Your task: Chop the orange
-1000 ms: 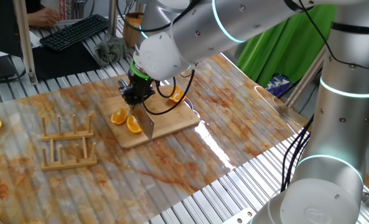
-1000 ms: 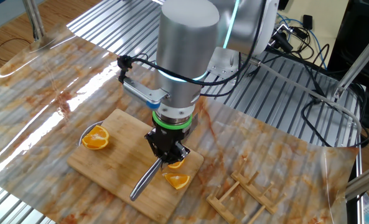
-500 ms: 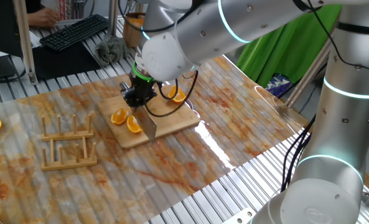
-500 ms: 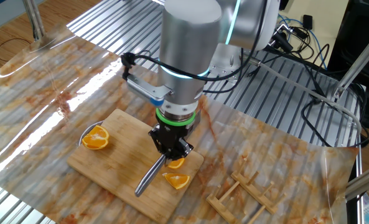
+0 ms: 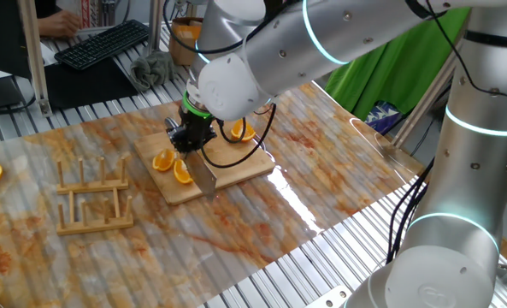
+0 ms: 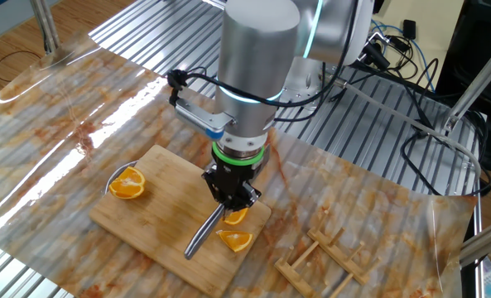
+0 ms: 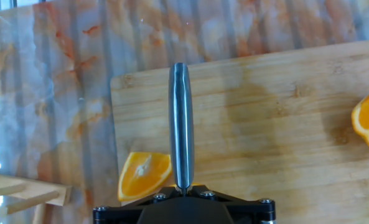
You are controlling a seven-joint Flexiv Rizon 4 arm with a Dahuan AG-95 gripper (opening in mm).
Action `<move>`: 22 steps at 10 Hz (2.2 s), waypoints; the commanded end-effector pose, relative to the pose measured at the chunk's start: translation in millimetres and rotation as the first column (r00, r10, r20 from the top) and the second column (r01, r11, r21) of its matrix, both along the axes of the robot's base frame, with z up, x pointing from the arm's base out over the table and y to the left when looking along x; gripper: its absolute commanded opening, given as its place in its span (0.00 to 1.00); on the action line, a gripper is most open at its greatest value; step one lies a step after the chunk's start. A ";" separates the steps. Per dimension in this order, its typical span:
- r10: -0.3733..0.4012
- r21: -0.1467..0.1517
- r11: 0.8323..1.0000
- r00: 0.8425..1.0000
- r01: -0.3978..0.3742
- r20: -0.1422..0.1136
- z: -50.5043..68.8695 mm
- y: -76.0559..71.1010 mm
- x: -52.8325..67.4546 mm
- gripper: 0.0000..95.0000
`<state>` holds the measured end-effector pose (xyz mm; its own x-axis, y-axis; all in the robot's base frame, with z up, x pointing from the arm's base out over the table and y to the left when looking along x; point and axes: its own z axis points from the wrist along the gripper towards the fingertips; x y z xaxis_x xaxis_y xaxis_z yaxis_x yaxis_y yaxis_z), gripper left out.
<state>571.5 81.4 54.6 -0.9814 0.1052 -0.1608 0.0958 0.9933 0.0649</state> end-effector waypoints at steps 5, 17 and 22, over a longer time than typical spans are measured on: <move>-0.022 0.006 1.000 0.999 0.022 0.027 -17.1 0.2 -4.1 0.00; -0.020 -0.012 1.000 1.000 0.020 -0.018 -2.0 0.6 -6.2 0.00; -0.028 -0.011 1.000 1.000 0.028 0.000 -14.0 5.7 -14.1 0.00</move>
<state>557.2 86.0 43.2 -0.9777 0.1321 -0.1632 0.1262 0.9909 0.0462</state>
